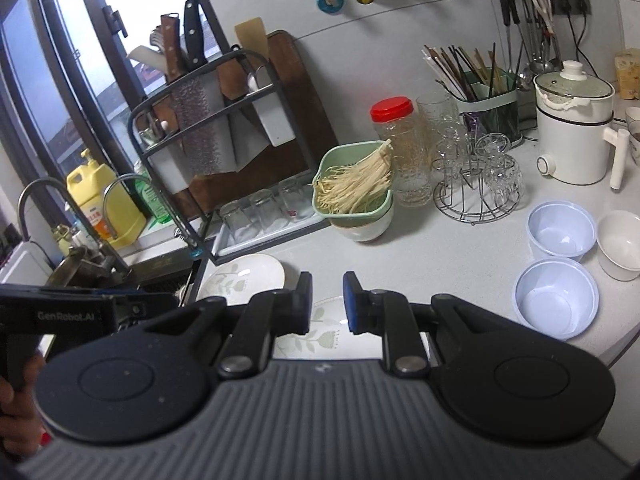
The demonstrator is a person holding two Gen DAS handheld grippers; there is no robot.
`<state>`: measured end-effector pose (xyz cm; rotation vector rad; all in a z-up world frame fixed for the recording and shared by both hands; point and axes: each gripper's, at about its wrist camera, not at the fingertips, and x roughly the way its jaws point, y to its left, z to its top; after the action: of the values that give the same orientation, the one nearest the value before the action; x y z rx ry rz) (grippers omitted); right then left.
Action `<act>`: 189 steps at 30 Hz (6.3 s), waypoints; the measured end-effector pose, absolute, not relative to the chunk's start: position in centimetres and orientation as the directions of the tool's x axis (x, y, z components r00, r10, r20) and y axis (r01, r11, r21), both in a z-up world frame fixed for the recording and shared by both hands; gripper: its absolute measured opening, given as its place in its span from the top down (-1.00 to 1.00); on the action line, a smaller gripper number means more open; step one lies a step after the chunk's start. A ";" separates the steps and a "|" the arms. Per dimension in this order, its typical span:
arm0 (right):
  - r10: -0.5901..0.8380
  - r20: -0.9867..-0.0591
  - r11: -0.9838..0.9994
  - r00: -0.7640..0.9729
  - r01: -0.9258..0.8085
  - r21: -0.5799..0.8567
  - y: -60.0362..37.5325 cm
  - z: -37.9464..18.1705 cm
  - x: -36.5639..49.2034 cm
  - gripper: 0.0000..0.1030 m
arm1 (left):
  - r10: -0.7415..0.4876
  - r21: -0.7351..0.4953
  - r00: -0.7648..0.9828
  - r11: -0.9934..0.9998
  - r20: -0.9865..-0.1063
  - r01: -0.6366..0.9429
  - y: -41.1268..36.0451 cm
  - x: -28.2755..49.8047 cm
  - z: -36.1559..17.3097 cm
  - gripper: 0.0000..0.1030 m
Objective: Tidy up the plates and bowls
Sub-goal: 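Move both grippers to the rim of the other leaf-pattern plate, then close both grippers on the leaf-pattern plate rim, then lift the plate and carry it over the plate stack, then lower the plate onto the stack and open both grippers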
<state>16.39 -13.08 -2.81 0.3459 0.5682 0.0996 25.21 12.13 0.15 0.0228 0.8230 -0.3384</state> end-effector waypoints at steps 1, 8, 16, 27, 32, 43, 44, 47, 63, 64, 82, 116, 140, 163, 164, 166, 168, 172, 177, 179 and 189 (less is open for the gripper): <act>0.193 -0.512 0.937 0.837 -0.002 0.350 -13.1 -2.9 16.3 0.61 | -0.282 -0.113 0.630 0.949 -0.723 0.295 12.2 25.0 0.1 -0.13; 0.223 -0.542 0.947 0.810 -0.048 0.319 -12.6 -2.7 15.7 0.60 | -0.216 -0.114 0.663 0.974 -0.717 0.193 13.0 23.9 0.3 -0.33; 0.293 -0.556 0.947 0.778 -0.154 0.284 -11.8 -2.5 16.0 0.60 | -0.167 -0.138 0.667 0.986 -0.726 0.096 13.9 21.8 0.3 -0.36; 0.371 -0.602 0.928 0.707 -0.252 0.275 -9.4 -3.9 16.9 -0.44 | -0.129 -0.183 0.642 0.983 -0.755 -0.018 16.1 19.8 -1.4 -0.44; 0.362 -0.643 0.932 0.674 -0.243 0.270 -9.0 -5.0 17.8 -0.45 | -0.111 -0.174 0.621 0.984 -0.776 -0.042 16.8 20.2 -2.3 -0.55; 0.354 -0.657 0.930 0.666 -0.178 0.321 -7.7 -5.4 22.1 -0.45 | -0.157 -0.223 0.577 0.974 -0.802 -0.045 19.8 25.9 -5.0 -0.55; 0.352 -0.661 0.931 0.663 -0.178 0.317 -7.3 -5.4 22.6 -0.44 | -0.160 -0.226 0.574 0.973 -0.803 -0.045 20.1 26.6 -5.2 -0.55; 0.342 -0.673 0.935 0.656 -0.167 0.312 -6.5 -5.7 24.1 -0.44 | -0.175 -0.237 0.569 0.971 -0.804 -0.036 21.1 28.7 -5.8 -0.55; 0.312 -0.741 0.940 0.594 -0.078 0.333 -2.4 -9.7 33.9 -0.10 | -0.208 -0.247 0.475 0.969 -0.855 -0.019 26.1 40.0 -12.4 -0.53; 0.295 -0.744 0.944 0.599 -0.063 0.324 -2.3 -10.0 34.5 -0.01 | -0.215 -0.252 0.471 0.968 -0.856 -0.016 26.3 40.7 -12.8 -0.52; 0.238 -0.803 0.939 0.547 0.080 0.333 -0.7 -14.7 41.4 0.44 | -0.257 -0.259 0.391 0.965 -0.884 0.047 28.4 48.6 -17.9 0.17; 0.304 -0.817 0.926 0.490 0.052 0.375 -3.5 -12.4 40.4 0.71 | -0.331 -0.347 0.340 0.938 -0.880 0.014 25.4 46.0 -14.9 0.56; 0.266 -0.783 0.886 0.563 0.177 0.428 -14.0 -10.8 29.3 0.71 | -0.354 -0.299 0.277 0.928 -0.893 0.221 14.3 39.7 -12.7 0.55; 0.309 -0.767 0.876 0.562 0.147 0.460 -16.0 -15.1 27.3 0.71 | -0.226 -0.155 0.266 0.952 -0.937 0.263 10.7 39.0 -15.1 0.54; 0.308 -0.766 0.875 0.564 0.147 0.460 -16.0 -15.3 27.2 0.71 | -0.221 -0.150 0.264 0.952 -0.939 0.266 10.6 38.9 -15.2 0.54; 0.306 -0.766 0.875 0.566 0.150 0.461 -16.1 -15.5 27.3 0.71 | -0.214 -0.140 0.260 0.952 -0.942 0.273 10.3 38.8 -15.3 0.54; 0.304 -0.764 0.874 0.570 0.153 0.462 -16.2 -15.6 27.2 0.71 | -0.209 -0.136 0.258 0.952 -0.943 0.274 10.2 38.8 -15.4 0.54; 0.298 -0.759 0.872 0.579 0.159 0.464 -16.2 -15.8 26.9 0.71 | -0.194 -0.119 0.276 0.956 -0.941 0.266 9.9 38.7 -15.4 0.55; 0.289 -0.759 0.869 0.584 0.173 0.463 -16.5 -16.3 26.9 0.71 | -0.191 -0.110 0.281 0.954 -0.941 0.280 9.4 39.0 -15.5 0.55; 0.277 -0.762 0.867 0.585 0.190 0.460 -16.7 -16.7 26.8 0.71 | -0.179 -0.092 0.288 0.952 -0.941 0.291 8.9 38.8 -15.6 0.55; 0.284 -0.760 0.880 0.584 0.157 0.449 -17.1 -16.8 26.9 0.73 | -0.140 -0.071 0.351 0.977 -0.926 0.203 8.4 38.3 -15.4 0.55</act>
<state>26.94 -17.10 -16.83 0.5096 0.9553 0.0779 38.34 8.38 -15.36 0.0593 1.1915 -0.2222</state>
